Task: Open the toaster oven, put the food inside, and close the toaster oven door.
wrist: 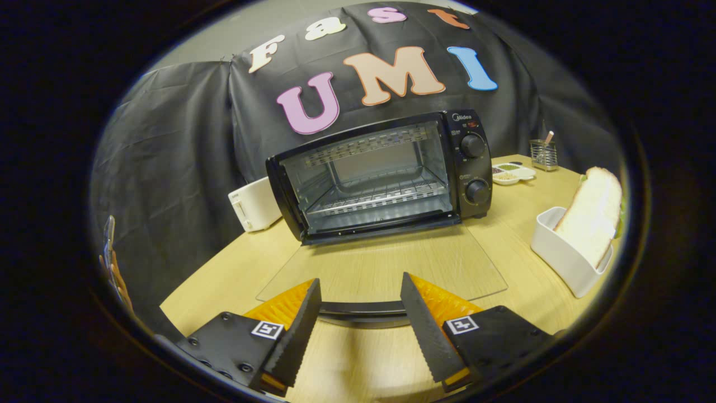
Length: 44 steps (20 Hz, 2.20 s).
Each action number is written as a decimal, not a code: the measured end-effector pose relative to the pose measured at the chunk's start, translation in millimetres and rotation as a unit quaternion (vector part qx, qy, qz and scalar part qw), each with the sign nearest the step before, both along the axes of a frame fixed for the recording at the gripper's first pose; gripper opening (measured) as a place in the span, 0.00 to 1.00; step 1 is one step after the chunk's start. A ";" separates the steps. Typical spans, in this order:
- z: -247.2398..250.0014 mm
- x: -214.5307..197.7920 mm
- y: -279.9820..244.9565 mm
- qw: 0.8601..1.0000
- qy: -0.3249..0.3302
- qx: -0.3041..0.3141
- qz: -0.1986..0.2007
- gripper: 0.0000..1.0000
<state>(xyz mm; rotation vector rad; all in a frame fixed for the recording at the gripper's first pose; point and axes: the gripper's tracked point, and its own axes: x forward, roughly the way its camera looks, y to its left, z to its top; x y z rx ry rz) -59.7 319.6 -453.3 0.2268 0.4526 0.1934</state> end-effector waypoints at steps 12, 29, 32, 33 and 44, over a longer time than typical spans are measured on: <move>92.3 3.3 -62.5 0.999 0.000 -0.018 0.047 0.89; 96.1 -2.7 -342.7 0.976 0.213 -0.025 -0.049 0.89; 76.2 -2.7 -344.0 0.970 0.235 0.042 -0.047 0.89; 68.5 -0.9 -349.0 0.968 0.238 0.057 -0.052 0.89; 37.5 -2.6 -322.6 0.946 0.255 0.196 -0.044 0.58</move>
